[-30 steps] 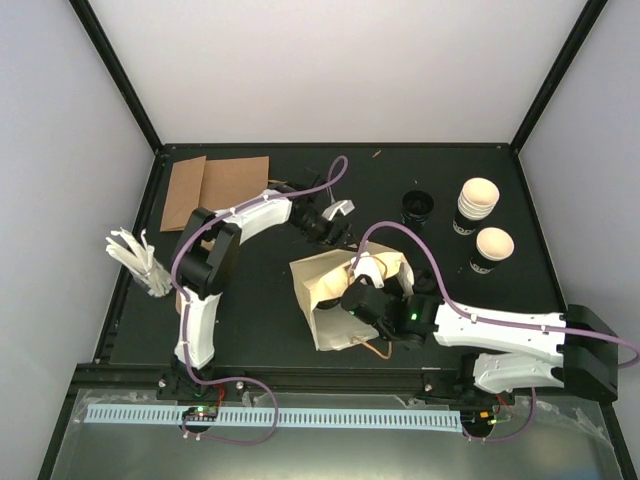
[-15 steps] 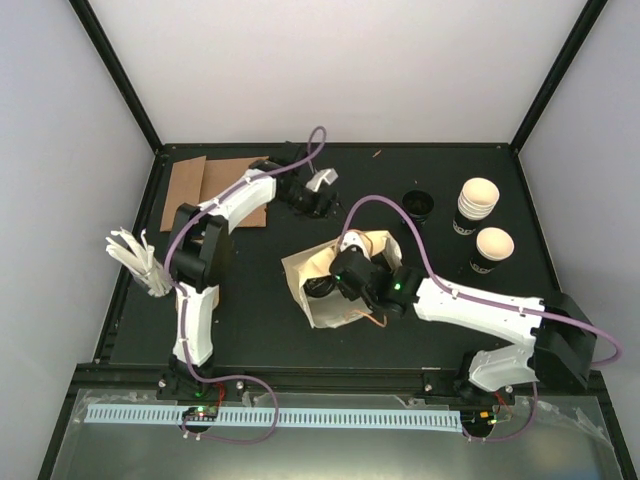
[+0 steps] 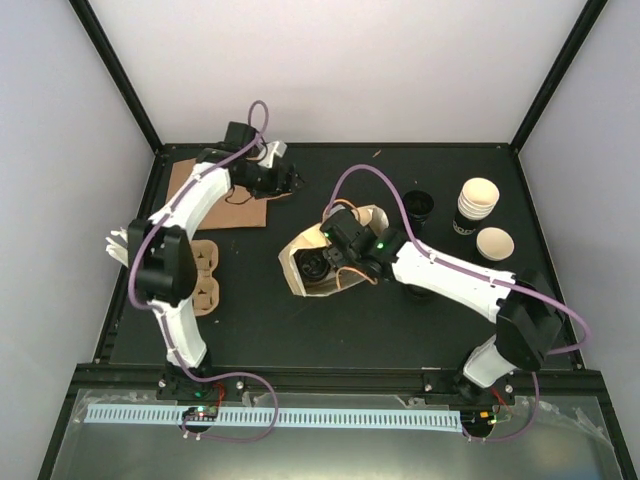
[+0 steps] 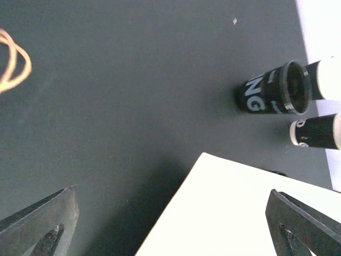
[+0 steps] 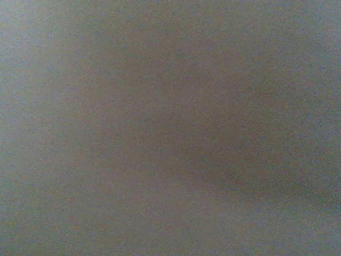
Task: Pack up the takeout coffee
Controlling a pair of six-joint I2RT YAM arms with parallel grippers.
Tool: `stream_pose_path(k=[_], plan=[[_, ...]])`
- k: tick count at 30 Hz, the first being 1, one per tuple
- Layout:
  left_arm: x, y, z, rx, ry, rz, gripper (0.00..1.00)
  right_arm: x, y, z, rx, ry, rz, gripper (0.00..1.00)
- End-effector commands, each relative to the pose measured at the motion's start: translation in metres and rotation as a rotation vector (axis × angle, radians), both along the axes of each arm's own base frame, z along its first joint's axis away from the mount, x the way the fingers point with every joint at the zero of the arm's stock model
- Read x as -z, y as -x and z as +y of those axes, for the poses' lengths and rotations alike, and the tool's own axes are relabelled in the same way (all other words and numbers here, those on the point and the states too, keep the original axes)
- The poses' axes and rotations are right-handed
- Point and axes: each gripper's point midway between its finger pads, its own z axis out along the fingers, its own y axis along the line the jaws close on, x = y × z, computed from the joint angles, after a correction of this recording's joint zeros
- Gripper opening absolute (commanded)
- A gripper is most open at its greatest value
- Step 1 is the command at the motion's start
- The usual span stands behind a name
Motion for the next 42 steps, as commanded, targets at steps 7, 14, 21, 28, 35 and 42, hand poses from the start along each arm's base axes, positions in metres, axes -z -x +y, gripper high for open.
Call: stream_pose_path(k=[7,14,21,28,35,42], plan=[[-0.129,0.044,0.038,-0.138,-0.033,-0.397,0.99,0.012,-0.019,0.003,-0.04,0.047,0.09,0.42],[-0.171,0.11,0.051,-0.125,0.036,-0.638,0.99,0.022,-0.029,0.004,-0.042,0.063,0.146,0.43],[-0.174,0.138,0.058,-0.121,0.033,-0.671,0.99,0.034,-0.035,0.0,-0.027,0.119,0.229,0.43],[-0.166,0.14,0.055,-0.093,0.034,-0.643,0.99,0.042,-0.043,0.012,-0.027,0.153,0.299,0.44],[-0.16,0.146,0.054,-0.069,0.022,-0.625,0.99,0.07,-0.04,0.009,-0.019,0.2,0.389,0.45],[-0.153,0.15,0.049,-0.031,0.031,-0.598,0.99,0.082,-0.031,-0.011,0.026,0.147,0.482,0.45]])
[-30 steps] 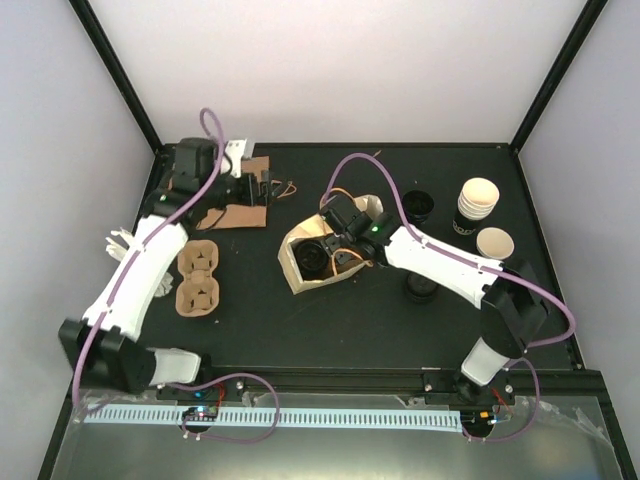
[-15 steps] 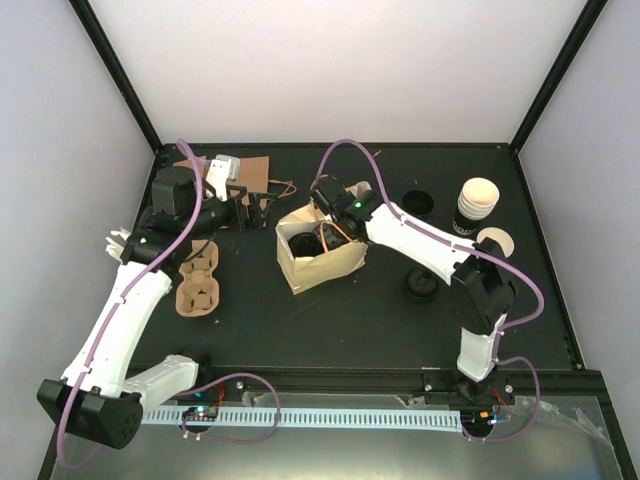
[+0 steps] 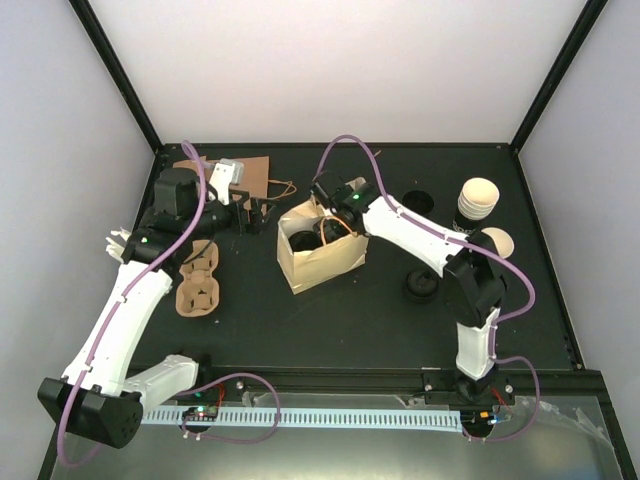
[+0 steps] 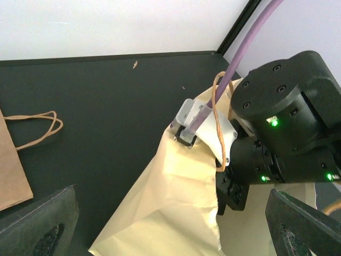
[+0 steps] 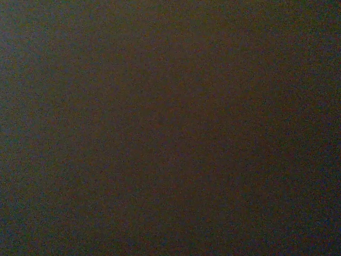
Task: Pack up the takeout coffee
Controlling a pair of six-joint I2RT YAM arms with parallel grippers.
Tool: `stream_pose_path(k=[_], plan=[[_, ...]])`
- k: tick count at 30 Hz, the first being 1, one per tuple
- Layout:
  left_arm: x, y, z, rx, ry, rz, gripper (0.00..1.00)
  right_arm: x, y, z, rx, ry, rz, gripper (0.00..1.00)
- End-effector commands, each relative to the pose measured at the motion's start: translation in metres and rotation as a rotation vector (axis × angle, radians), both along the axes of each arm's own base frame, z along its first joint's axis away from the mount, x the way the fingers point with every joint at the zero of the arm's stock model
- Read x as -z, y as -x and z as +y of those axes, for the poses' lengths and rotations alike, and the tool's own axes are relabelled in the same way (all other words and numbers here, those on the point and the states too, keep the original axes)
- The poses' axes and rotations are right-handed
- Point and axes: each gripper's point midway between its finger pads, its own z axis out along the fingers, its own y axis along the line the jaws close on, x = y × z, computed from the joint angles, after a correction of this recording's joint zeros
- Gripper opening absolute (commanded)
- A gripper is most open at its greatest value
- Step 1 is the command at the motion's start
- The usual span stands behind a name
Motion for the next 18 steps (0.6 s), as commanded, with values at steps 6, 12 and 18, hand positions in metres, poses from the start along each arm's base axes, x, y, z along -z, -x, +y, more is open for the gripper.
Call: stream_pose_path(k=[6,12,18], plan=[[0.006,0.006,-0.011,0.071,-0.005,0.021,0.99,0.058,0.042,-0.042,0.054,0.038,0.254,0.45],[0.008,0.005,-0.014,0.082,-0.008,0.025,0.99,0.076,0.042,-0.047,0.051,0.134,0.281,0.44],[0.008,0.005,-0.012,0.078,-0.027,0.023,0.99,0.079,0.046,-0.031,0.006,0.193,0.269,0.44]])
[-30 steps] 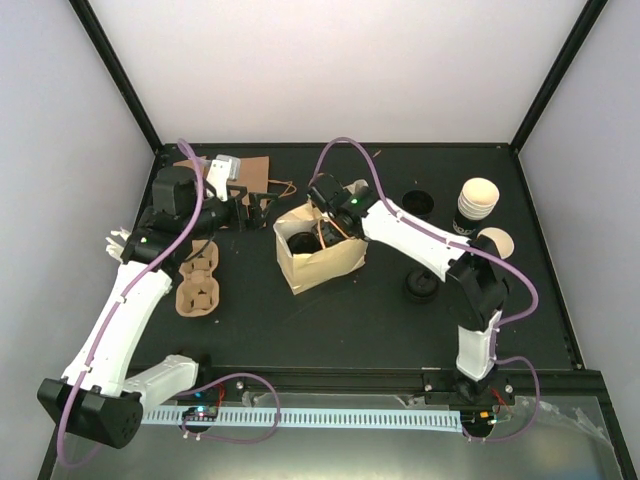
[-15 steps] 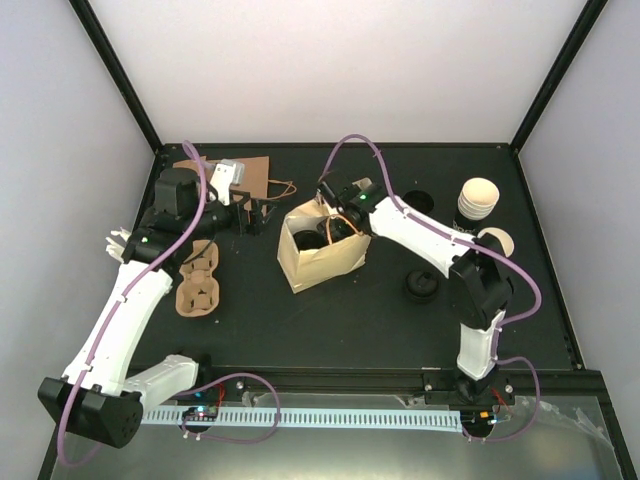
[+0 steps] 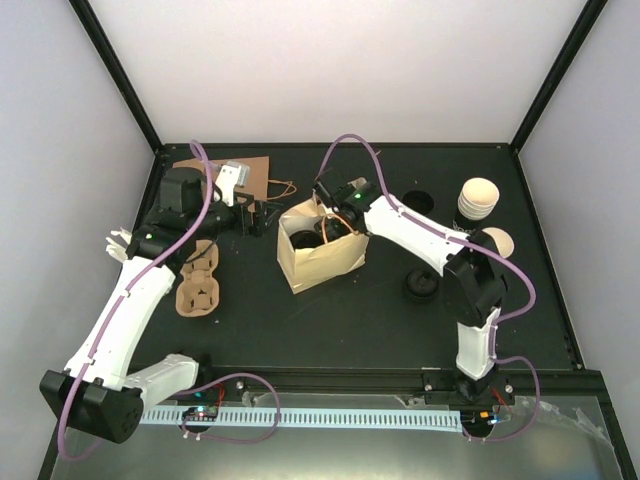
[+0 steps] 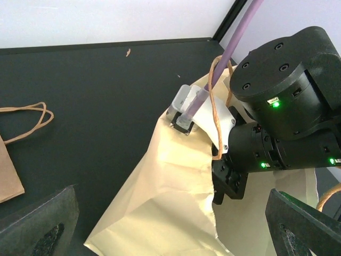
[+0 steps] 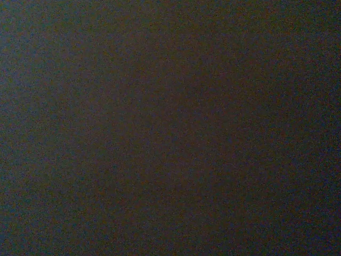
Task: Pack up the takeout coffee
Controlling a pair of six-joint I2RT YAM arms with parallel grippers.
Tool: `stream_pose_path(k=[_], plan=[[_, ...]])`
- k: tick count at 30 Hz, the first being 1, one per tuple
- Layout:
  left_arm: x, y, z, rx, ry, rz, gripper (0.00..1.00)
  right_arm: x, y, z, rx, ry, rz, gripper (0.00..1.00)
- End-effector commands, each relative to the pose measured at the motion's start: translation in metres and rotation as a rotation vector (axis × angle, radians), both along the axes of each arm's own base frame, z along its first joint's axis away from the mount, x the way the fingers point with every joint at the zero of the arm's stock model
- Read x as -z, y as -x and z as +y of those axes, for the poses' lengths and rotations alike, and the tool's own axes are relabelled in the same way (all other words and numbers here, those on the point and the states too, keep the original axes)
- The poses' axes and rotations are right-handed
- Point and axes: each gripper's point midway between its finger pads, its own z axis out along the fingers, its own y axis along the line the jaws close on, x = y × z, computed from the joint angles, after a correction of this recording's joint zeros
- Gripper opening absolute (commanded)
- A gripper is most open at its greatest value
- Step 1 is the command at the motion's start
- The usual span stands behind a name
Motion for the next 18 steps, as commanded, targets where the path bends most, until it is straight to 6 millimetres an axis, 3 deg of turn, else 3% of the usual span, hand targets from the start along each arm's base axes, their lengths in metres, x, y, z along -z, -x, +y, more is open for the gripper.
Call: stream_pose_path(k=[1,5,14,18], plan=[[-0.002,0.003,-0.003,0.028,-0.016,-0.004,0.99,0.078,0.047,-0.026,-0.022,0.247,0.247,0.44],[-0.003,0.003,-0.004,0.033,-0.019,0.0,0.99,0.088,0.052,-0.024,-0.045,0.323,0.252,0.45],[0.0,0.002,-0.003,0.038,-0.043,0.015,0.99,0.102,0.055,-0.04,-0.073,0.45,0.314,0.45],[0.003,0.004,-0.004,0.044,-0.052,0.026,0.99,0.099,0.056,-0.033,-0.068,0.293,0.384,0.45]])
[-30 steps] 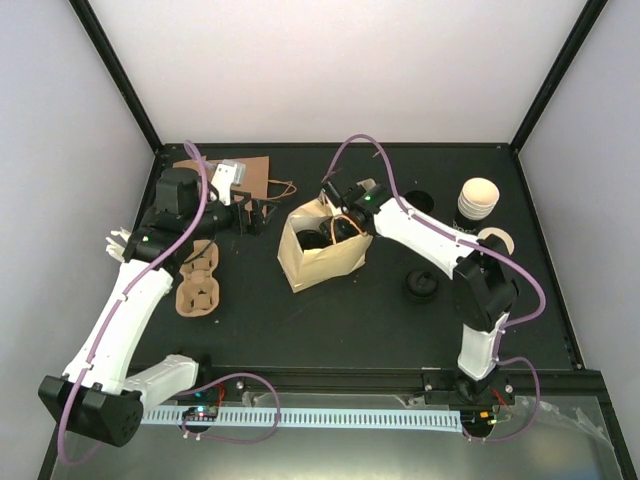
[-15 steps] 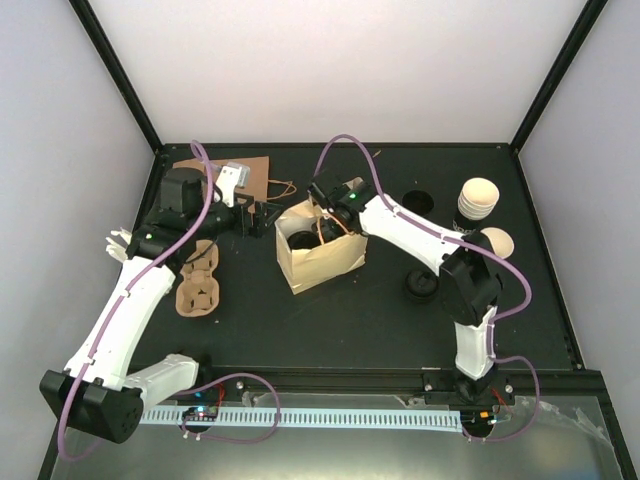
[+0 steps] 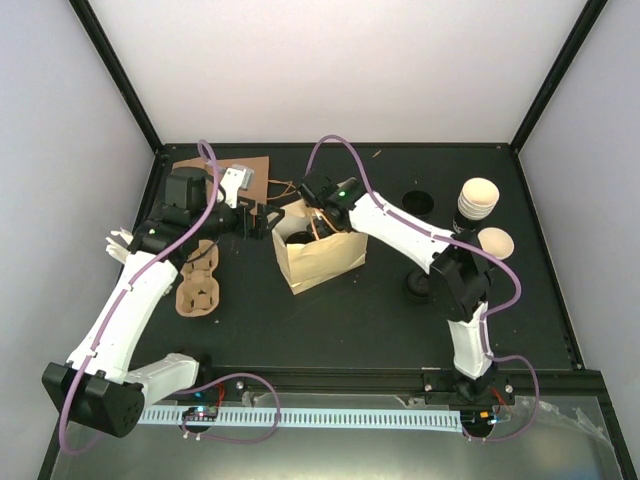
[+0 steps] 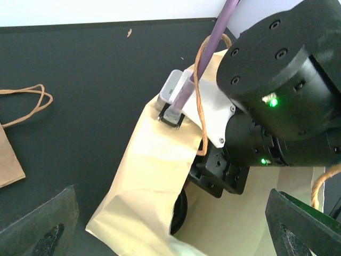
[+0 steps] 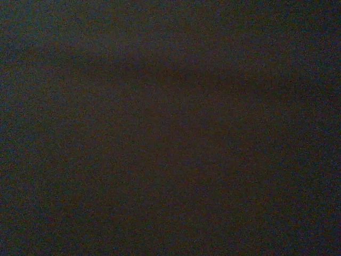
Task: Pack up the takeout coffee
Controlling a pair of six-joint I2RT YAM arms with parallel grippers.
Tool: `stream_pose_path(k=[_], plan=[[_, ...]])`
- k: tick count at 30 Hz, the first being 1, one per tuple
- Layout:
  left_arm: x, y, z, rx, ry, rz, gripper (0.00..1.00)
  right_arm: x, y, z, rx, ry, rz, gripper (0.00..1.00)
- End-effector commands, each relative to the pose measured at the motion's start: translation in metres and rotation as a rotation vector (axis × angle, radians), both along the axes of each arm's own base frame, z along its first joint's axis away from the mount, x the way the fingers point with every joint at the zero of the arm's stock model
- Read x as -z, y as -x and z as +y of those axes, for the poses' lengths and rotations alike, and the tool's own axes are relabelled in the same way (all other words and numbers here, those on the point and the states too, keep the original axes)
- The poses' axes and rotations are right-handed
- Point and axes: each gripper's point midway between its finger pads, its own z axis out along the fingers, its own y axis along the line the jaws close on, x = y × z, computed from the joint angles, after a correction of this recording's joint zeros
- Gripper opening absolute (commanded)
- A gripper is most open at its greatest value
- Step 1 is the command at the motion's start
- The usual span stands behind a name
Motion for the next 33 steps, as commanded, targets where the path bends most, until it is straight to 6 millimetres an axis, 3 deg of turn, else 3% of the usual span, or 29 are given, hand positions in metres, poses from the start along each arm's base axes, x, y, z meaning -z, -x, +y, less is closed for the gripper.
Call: stream_pose_path(k=[1,8,17,33], plan=[[-0.013,0.003,-0.003,0.028,-0.01,-0.028,0.99,0.092,0.056,-0.042,-0.027,0.119,0.412,0.45],[-0.011,0.004,-0.006,0.044,-0.021,-0.019,0.99,0.087,0.055,-0.052,-0.024,0.21,0.445,0.45],[0.004,0.001,-0.012,0.068,-0.07,0.015,0.99,0.084,0.063,-0.062,-0.032,0.361,0.347,0.45],[0.012,-0.011,-0.015,0.078,-0.205,0.05,0.99,0.047,0.043,-0.043,-0.024,0.22,0.318,0.47]])
